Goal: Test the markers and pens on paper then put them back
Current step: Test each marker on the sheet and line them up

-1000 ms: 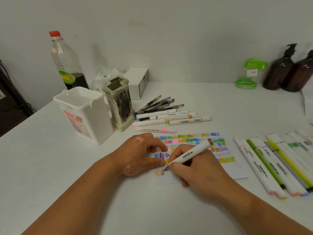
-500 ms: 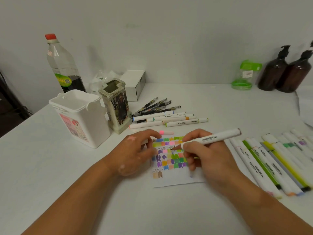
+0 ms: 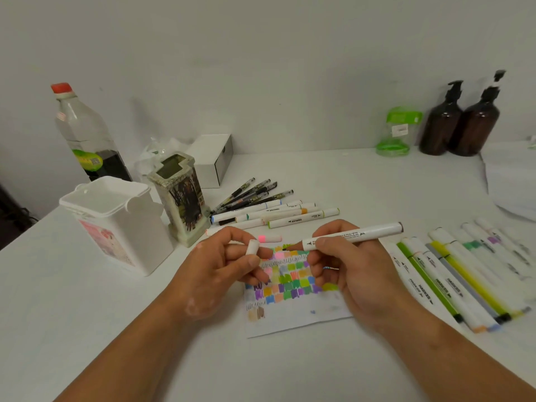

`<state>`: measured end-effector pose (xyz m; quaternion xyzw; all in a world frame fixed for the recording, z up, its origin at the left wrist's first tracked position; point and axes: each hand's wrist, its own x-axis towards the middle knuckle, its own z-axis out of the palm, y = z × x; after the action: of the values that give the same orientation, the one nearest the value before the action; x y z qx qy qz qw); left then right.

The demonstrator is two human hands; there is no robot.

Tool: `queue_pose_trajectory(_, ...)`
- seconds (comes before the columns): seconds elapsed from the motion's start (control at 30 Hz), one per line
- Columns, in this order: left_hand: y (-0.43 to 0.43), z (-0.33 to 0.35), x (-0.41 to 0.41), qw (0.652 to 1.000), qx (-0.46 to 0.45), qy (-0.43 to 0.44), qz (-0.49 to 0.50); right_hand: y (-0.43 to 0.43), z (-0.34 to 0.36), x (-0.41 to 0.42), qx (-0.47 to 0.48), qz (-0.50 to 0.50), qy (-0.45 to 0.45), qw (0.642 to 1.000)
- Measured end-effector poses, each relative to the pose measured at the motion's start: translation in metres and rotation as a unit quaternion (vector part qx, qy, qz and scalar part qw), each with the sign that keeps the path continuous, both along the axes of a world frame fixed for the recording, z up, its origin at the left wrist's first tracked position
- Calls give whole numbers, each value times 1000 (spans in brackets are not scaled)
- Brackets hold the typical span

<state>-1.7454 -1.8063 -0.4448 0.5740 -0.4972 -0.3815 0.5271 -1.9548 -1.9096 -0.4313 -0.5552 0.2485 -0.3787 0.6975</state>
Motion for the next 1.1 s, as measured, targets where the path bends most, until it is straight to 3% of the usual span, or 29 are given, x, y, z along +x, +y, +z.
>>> queue_pose_trajectory(0.47, 4, 2, -10, 993, -17, -113, -28, 8, -6, 3, -92, 43, 67, 993)
queue_pose_trajectory(0.9, 1, 2, -10, 990, -45, -134, -15, 10, 2, 3, -120, 58, 94, 987)
queue_pose_trajectory(1.0, 1, 2, -9, 989, -47, -138, -10, 7, 8, -3, -88, 107, 62, 988)
queue_pose_trajectory(1.1, 2, 2, -5, 988, -41, -148, -4, -1, 13, -12, 18, 197, 20, 980)
